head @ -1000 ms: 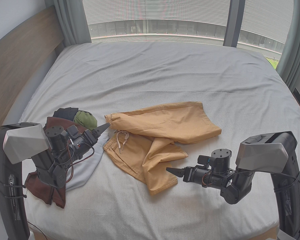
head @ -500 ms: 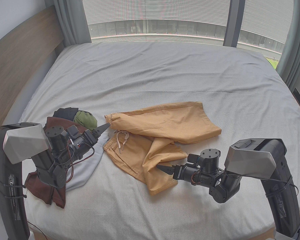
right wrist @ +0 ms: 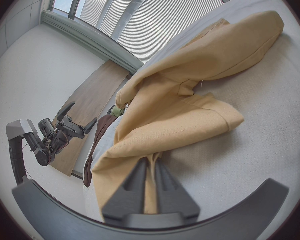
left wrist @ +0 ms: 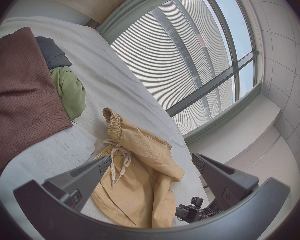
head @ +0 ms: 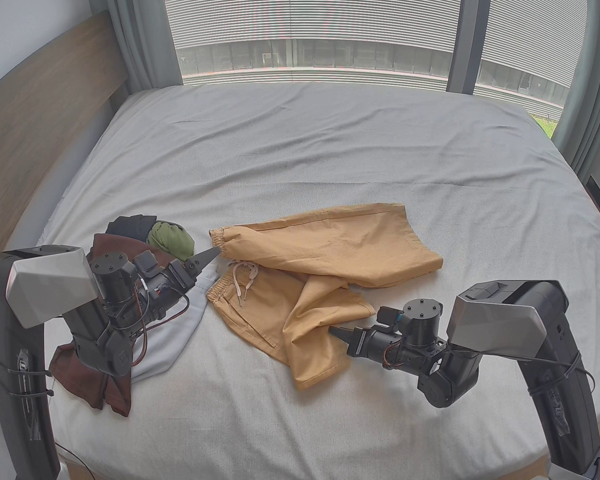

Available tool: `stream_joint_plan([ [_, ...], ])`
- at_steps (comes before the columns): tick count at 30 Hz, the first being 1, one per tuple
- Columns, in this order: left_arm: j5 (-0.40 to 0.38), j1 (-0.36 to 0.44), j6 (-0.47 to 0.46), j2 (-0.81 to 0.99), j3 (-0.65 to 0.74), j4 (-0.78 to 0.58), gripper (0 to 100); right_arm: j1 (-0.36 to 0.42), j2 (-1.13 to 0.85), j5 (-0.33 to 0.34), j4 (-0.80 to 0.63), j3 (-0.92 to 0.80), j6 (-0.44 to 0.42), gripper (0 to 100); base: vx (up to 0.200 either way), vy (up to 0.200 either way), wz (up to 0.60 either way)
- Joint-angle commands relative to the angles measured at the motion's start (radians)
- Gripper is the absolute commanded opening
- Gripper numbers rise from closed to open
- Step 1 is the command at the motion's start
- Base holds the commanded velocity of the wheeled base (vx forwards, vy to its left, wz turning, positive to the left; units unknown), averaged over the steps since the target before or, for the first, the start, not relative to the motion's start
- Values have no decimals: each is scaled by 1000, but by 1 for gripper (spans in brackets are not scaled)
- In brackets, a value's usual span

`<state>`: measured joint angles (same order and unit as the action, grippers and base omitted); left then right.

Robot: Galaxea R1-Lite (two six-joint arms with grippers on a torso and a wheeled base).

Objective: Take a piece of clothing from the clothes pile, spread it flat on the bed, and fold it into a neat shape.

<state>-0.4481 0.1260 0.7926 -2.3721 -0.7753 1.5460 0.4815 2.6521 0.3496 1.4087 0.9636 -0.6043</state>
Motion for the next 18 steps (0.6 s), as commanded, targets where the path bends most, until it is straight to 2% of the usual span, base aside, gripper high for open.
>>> stream_joint_plan([
  [1, 0, 3, 1, 1, 1, 0, 100, -11, -14, -21, 35, -43, 1, 0, 0, 0, 0],
  [10, 0, 4, -1, 2, 1, 0, 100, -21, -97, -27, 134, -218, 1, 0, 0, 0, 0],
  [18, 0, 4, -1, 1, 1, 0, 100, -109, -265, -29, 134, -375, 4, 0, 0, 0, 0],
])
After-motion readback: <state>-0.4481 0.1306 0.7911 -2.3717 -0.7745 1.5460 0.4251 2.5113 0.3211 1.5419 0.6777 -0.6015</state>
